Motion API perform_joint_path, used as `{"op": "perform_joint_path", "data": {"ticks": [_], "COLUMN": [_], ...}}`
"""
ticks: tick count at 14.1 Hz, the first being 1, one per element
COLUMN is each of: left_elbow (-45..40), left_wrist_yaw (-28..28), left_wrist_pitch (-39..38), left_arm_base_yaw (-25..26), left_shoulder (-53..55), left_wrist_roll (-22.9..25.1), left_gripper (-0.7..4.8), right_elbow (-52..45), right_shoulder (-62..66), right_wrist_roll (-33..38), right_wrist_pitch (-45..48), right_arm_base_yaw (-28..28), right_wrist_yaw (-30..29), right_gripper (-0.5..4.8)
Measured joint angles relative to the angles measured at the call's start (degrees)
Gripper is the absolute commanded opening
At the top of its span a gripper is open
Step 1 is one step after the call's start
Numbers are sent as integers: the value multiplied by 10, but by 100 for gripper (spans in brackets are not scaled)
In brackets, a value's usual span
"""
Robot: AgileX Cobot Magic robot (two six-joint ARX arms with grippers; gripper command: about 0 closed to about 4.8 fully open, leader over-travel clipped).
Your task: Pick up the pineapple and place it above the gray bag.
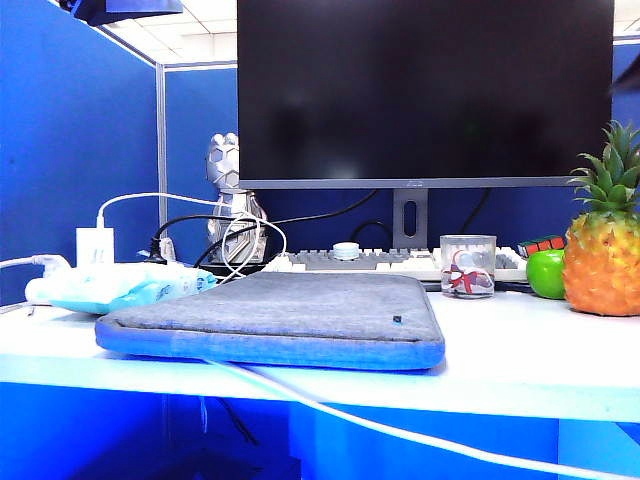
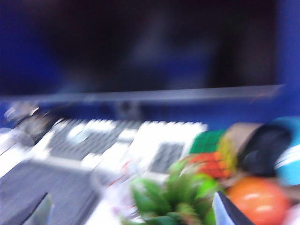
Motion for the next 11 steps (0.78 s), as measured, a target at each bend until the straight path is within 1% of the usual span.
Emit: {"op": "perform_joint_path", "data": {"ticks": [2,4,7,8,11], "left_elbow": [0,0,0,0,0], "left_wrist_yaw": [0,-2,-2,-2,-2], "left_wrist_pitch": [0,0,-1,-1,2], "left_arm_base_yaw": [0,0,0,0,0], "left_shoulder": [5,14,28,29,29], "left_wrist_roll": [0,-1,-4,-5,-5], "left_gripper": [479,479,479,479,479], "right_elbow": [21,71,135,141,147], "right_shoulder": [33,75,137,147,170], "right_wrist_roll": [0,-1,-14,-26,-30], "right_wrist_pitch": [-4,-22,-75,-86,-105], "right_arm_base_yaw": [0,0,1,2,10], "right_wrist_yaw": [-15,-21,-28,-29,-40], "right_gripper": [479,479,479,479,479]}}
